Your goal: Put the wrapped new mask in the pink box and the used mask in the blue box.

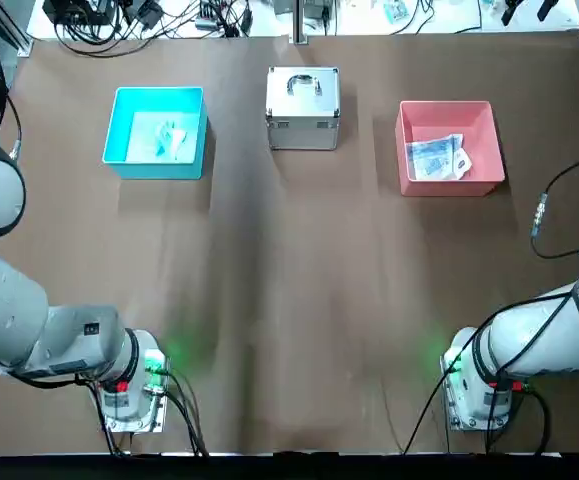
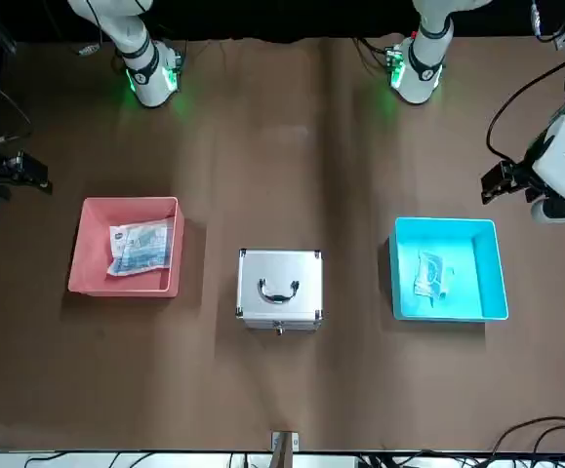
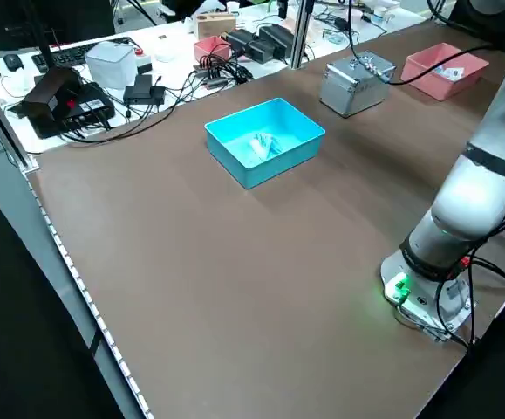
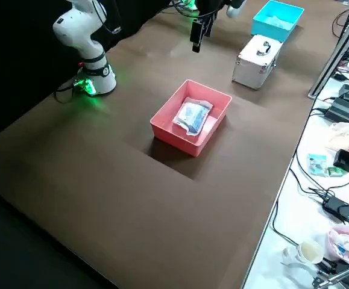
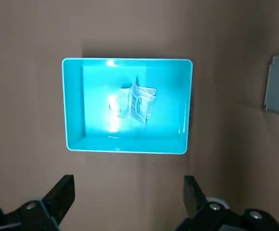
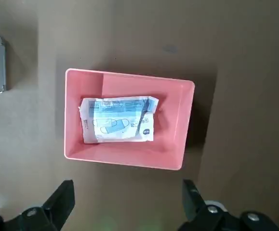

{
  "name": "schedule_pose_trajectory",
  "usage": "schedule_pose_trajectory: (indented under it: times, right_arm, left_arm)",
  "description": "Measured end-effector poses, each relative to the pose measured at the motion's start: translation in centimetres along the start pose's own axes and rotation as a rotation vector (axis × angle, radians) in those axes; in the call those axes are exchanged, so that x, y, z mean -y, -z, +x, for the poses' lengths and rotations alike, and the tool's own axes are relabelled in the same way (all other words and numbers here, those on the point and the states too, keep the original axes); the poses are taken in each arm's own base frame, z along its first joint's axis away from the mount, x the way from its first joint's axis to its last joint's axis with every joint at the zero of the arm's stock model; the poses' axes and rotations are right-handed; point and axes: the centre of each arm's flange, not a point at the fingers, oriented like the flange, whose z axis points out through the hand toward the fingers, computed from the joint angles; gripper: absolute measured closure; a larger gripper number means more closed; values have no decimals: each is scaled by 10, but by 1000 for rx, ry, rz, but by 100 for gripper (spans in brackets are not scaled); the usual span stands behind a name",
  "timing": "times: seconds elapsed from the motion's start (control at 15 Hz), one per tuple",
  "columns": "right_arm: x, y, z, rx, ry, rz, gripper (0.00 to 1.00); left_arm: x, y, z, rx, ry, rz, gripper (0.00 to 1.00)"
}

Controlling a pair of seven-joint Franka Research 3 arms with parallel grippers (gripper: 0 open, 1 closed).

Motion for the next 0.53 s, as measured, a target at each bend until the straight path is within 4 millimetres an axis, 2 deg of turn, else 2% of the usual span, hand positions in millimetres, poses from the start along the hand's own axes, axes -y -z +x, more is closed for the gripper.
schedule_pose_trajectory:
  times: [0.53]
  right_arm:
    - [-7, 7, -2, -29, -12, -3, 1]
  left_arm:
    - [3, -1, 0, 1, -50, 0, 0]
